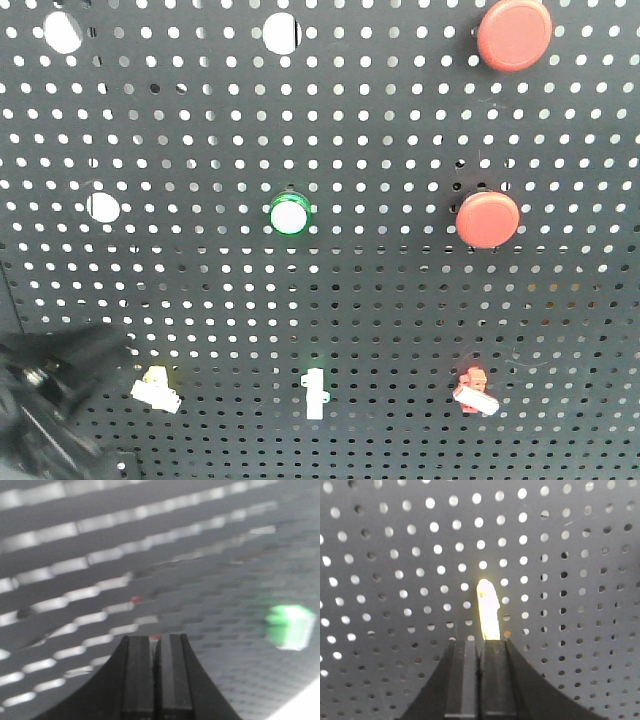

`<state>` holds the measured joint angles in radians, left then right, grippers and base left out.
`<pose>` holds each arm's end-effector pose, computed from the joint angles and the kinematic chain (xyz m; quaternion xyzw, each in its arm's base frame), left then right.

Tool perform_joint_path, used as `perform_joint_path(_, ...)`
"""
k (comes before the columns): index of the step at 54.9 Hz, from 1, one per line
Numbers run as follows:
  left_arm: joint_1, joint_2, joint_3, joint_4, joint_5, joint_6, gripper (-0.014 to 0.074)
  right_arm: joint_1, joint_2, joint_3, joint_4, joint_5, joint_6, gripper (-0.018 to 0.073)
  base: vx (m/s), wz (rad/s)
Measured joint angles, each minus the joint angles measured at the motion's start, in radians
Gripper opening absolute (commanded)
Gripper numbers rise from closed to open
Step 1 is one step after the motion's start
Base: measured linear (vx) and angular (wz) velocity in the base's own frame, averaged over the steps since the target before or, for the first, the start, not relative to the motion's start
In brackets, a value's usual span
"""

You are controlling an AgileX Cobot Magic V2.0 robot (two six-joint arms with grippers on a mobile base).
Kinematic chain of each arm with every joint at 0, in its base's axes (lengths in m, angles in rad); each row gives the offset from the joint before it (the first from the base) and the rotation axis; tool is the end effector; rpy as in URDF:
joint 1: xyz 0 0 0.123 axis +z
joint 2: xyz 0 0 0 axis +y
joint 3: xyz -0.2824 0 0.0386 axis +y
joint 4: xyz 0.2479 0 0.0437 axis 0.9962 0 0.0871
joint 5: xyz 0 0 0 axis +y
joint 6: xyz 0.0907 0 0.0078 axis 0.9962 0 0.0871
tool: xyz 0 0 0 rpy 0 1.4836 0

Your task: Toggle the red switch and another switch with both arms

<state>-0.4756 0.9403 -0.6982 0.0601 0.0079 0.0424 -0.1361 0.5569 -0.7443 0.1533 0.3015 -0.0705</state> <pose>0.1828 -0.0941 0.3420 0.2171 0.7307 -0.1199 0.6361 0.1066 -0.0104 0.3919 0.0599 0.7129 -0.0048 0.6987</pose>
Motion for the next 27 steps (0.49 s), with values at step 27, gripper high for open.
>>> perform_joint_path(27,0.003,0.067,0.07,0.0,0.041,-0.007,0.0003,0.0,0.0,0.0,0.0,0.001,-0.007,-0.0006,0.0,0.0)
